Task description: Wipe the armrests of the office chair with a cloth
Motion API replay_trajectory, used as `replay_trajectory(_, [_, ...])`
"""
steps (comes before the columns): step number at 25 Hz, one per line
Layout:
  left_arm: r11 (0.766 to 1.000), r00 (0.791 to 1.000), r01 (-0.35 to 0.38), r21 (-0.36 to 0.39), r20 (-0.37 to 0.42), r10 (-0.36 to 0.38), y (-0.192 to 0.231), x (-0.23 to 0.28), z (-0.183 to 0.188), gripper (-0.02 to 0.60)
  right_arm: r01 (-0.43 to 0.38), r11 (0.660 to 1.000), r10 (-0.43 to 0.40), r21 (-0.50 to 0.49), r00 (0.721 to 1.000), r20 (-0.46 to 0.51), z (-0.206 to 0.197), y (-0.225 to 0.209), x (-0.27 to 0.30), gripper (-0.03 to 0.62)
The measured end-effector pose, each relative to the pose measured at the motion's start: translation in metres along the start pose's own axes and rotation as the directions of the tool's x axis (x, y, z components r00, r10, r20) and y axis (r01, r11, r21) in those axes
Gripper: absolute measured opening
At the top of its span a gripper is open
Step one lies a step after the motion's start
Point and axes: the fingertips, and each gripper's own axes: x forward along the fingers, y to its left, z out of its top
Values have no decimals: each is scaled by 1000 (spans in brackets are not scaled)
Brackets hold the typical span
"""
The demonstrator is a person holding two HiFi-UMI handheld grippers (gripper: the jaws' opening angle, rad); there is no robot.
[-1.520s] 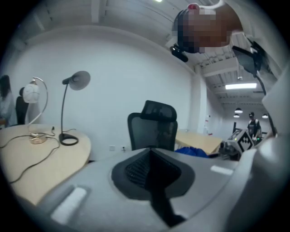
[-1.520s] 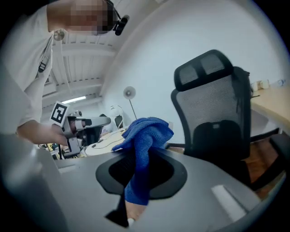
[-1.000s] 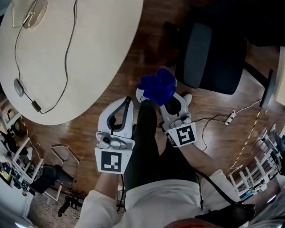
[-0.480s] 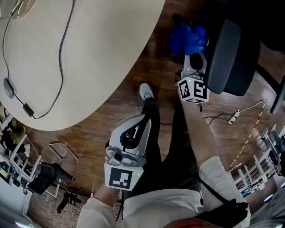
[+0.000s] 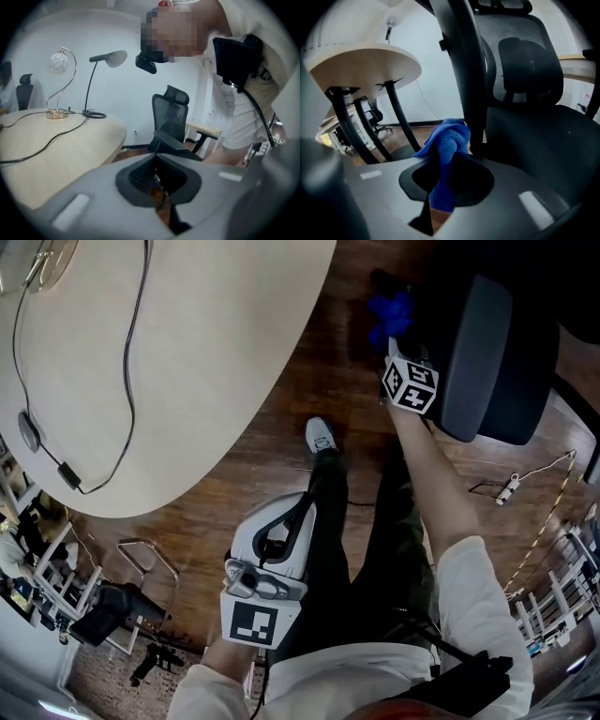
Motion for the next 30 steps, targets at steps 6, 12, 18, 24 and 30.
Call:
replay_trajectory(6, [994,997,-82,69,4,82,2,9,10,-3,-447,893,451,-60,878,163,44,132,-172,67])
replay_trajectory(12, [988,992,-100,121,83,91,-69,59,52,-3,-614,776,624,-145,716,311,135,122,-389,67])
replay_trajectory(18, [983,992,56,172,101,-74,-205,139,74,-3,-235,963,267,-129,804,532,204,-114,-447,67])
replay_trajectory(24, [967,972,200,155,93,-216,-340,238,90,-3,138,990,-129,24,828,545,182,-381,-520,67])
replay_trajectory(30, [952,964,259,165,10,-264,-415,281,76,-3,241,961,-275,133,871,407,102,-536,-442,67])
